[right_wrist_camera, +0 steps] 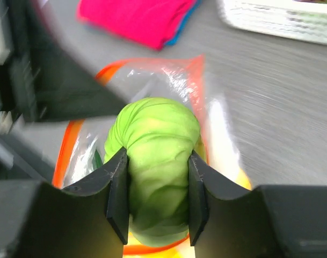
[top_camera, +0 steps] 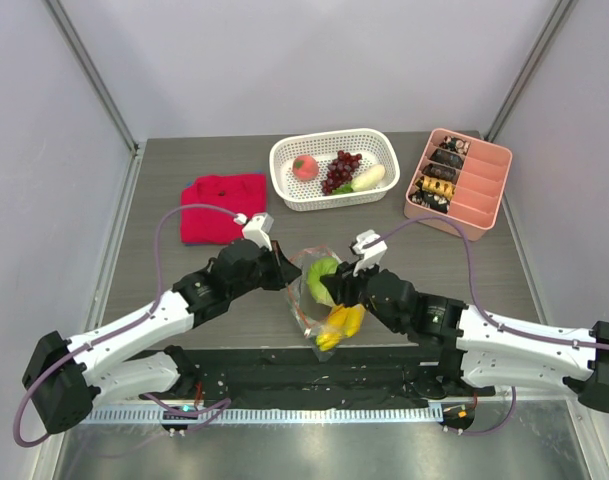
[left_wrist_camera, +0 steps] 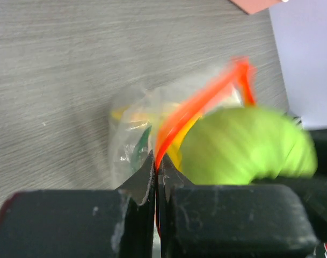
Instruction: Open the zip-top bag and remove the fake food
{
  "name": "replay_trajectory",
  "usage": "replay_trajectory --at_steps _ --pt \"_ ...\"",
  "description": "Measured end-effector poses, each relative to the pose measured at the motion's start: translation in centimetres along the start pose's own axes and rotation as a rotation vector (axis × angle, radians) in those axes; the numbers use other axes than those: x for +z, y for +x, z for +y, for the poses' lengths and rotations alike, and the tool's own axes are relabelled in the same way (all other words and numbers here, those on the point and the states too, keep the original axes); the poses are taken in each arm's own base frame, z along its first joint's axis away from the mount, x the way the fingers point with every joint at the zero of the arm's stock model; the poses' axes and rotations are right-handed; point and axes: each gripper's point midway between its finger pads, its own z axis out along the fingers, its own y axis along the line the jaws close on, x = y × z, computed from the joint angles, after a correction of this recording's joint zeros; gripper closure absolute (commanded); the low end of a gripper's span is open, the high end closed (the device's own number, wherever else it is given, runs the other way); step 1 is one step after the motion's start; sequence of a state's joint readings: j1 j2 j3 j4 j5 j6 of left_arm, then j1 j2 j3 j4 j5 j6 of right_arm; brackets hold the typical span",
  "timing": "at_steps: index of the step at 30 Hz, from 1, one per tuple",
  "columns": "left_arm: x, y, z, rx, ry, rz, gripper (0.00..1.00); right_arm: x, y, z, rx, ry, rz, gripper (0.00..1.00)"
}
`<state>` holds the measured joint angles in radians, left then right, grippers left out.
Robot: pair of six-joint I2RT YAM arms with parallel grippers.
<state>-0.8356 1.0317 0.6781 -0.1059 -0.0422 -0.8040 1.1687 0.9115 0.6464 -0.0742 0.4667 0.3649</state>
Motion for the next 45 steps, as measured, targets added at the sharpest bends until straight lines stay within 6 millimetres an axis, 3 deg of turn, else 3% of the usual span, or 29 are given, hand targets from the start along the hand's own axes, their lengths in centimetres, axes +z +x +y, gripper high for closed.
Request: replay_trajectory --at_steps 3,6,10,13,16,19,22,25,32,35,42,45 --pt "0.1 0.6 0.5 0.001 -0.010 0.014 1.00 0.3 -1.0 -1.6 0.084 0.111 -0.068 0.99" --pt "0.1 0.7 0.4 0.001 -0.007 0.018 1.00 0.6 -1.7 -1.7 0.143 0.133 -0.110 0.99" --pt "0.1 0.7 0.4 0.002 -0.006 0.021 1.00 0.7 -2.0 0.0 0.168 0.044 -0.108 0.99" --pt "0.1 0.7 0.4 0.003 -0.006 0.021 1.00 0.3 -3.5 1.9 0.188 -0.045 -0.110 0.99" --pt "0.1 0.7 0.4 0.003 -0.006 0.021 1.00 -0.6 -6.6 2.4 0.205 -0.067 -0.171 0.99" --pt "0.1 0.7 0.5 0.003 -0.006 0.022 1.00 -0.7 -12.0 1.2 0.207 -0.013 -0.268 0.99" --pt "0.0 0.7 0.4 0.003 -0.006 0.021 1.00 0.7 -17.1 -1.8 0.214 0.097 -0.356 0.99" --pt "-0.1 0.7 0.4 0.003 -0.004 0.019 1.00 3.4 -19.0 -5.5 0.201 0.222 -0.368 0.99" --pt "-0.1 0.8 0.3 0.005 0.001 0.025 1.00 14.8 -16.5 -14.5 0.113 0.460 -0.185 0.98" --pt "-0.1 0.8 0.5 0.015 -0.004 0.027 1.00 19.5 -14.0 -18.0 0.078 0.516 -0.099 0.97" --pt "-1.2 0.0 1.6 0.037 -0.059 -0.018 1.00 25.9 -8.1 -22.0 0.028 0.525 0.068 0.87" --pt "-1.6 -0.4 1.6 0.042 -0.062 -0.036 1.00 28.0 -7.3 -22.1 0.013 0.508 0.092 0.68"
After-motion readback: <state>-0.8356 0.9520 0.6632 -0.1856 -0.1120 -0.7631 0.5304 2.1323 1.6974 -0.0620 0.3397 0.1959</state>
